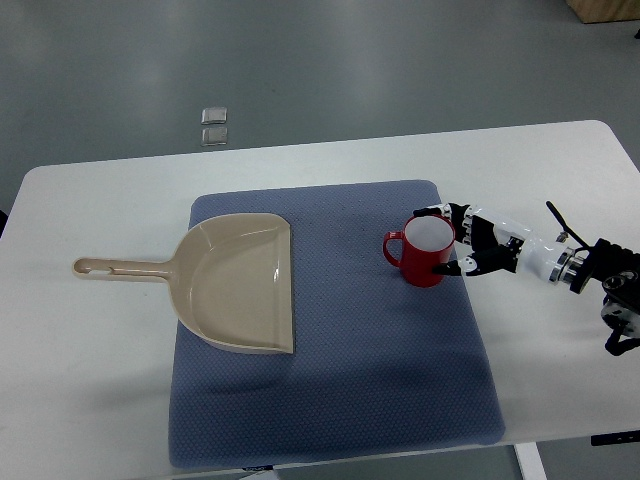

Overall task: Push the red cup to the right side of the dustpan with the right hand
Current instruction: 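Lower the right hand beside the red mug, fingers facing it, then curl the right hand's fingers around the red mug's side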

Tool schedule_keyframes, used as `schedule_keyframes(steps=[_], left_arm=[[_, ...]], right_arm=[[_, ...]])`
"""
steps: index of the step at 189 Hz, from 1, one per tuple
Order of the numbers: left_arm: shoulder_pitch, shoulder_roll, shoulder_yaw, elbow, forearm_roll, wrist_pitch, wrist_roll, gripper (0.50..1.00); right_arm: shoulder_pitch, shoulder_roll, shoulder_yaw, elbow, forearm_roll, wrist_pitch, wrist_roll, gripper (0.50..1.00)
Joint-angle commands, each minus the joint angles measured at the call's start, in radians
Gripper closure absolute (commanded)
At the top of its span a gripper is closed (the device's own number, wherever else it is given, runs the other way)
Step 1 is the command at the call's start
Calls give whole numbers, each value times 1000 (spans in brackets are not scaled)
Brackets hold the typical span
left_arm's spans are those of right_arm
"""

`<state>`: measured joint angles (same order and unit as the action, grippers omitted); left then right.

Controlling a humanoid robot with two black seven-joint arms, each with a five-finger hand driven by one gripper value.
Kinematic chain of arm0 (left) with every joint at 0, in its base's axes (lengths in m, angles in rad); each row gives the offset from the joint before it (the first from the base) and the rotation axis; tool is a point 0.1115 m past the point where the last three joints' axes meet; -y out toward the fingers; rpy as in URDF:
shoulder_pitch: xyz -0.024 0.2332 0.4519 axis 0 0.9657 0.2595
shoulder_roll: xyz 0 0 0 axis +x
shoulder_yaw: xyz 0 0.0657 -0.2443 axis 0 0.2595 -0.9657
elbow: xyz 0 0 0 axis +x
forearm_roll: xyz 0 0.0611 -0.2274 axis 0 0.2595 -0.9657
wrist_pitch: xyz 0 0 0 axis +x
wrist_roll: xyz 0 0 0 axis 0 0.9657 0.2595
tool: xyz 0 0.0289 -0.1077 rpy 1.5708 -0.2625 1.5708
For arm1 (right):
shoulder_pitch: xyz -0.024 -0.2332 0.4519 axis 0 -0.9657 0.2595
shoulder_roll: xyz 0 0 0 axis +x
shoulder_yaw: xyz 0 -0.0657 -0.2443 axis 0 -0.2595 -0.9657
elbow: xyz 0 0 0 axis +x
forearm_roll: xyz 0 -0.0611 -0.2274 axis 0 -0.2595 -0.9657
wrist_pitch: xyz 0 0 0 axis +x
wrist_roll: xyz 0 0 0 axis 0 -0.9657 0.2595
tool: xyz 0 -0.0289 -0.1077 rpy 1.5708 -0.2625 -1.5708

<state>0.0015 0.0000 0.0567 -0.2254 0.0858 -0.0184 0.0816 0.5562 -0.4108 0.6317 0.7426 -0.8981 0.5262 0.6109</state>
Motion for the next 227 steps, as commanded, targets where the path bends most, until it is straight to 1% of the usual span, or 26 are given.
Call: schedule_keyframes(steps=[1, 31, 149, 169, 227], left_arm=[[0, 0, 0, 0, 0, 0, 0, 500], [0, 0, 2, -2, 0, 0, 0, 500], [0, 0, 2, -2, 0, 0, 0, 500], [0, 0, 2, -2, 0, 0, 0, 500], [5, 0, 0, -2, 0, 0, 0, 500]], right_arm=[[-1, 15, -4, 0, 2, -17, 0, 568], [-1, 40, -3, -12, 5, -38, 0, 570], [-6, 64, 6, -20, 53, -48, 0, 568], [-4, 86, 5, -42, 53, -69, 0, 570], [-2, 129, 2, -75, 51, -72, 0, 570]])
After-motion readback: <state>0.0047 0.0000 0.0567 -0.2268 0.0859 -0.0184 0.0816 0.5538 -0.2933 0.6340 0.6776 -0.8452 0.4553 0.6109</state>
